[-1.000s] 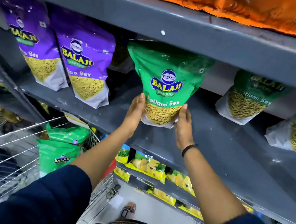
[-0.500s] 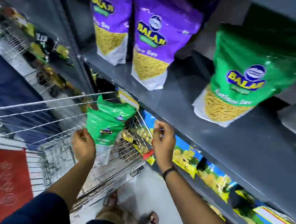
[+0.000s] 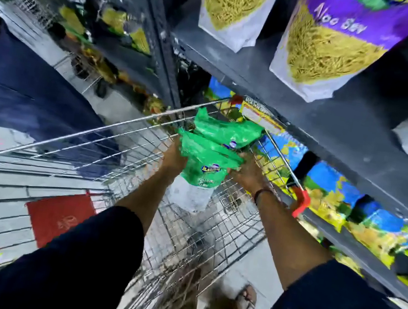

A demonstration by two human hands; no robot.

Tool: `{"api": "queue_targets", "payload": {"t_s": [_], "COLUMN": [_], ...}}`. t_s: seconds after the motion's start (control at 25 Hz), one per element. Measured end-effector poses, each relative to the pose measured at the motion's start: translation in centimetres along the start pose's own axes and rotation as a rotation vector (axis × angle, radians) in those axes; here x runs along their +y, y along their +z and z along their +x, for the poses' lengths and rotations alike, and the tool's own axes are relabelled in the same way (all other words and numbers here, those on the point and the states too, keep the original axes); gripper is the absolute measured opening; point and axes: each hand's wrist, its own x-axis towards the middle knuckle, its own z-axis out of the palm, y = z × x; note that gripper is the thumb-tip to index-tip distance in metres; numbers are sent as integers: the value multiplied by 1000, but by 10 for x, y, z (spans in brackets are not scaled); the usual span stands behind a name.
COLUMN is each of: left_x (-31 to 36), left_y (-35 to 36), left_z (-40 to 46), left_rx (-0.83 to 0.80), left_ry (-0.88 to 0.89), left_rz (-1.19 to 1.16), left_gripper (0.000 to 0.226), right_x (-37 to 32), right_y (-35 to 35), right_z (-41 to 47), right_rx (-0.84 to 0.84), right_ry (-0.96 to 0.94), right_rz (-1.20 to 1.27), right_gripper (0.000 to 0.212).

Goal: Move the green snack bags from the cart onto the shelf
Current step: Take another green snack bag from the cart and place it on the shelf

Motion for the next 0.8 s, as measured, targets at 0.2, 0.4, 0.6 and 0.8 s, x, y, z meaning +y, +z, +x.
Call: {"api": "queue_targets", "payload": {"t_s": [0.2, 0.4, 0.6, 0.8], "left_x": [-3, 8, 52, 142], "left_y": [6, -9, -17, 13], "left_z": [-18, -65, -150, -257], "left_rx": [221, 222, 387, 509], "left_ry": [39, 105, 317, 669], "left_rz": [-23, 114, -233, -357], "left_gripper": [51, 32, 23, 23], "right_x": [15, 17, -19, -41], "right_y": [0, -13, -75, -183], "right_z": [-23, -67, -129, -217], "right_rx": [107, 38, 111, 121], "right_ry": [-34, -123, -349, -585], "right_rz": [-173, -129, 50, 302], "right_gripper": [34, 7, 11, 8]}}
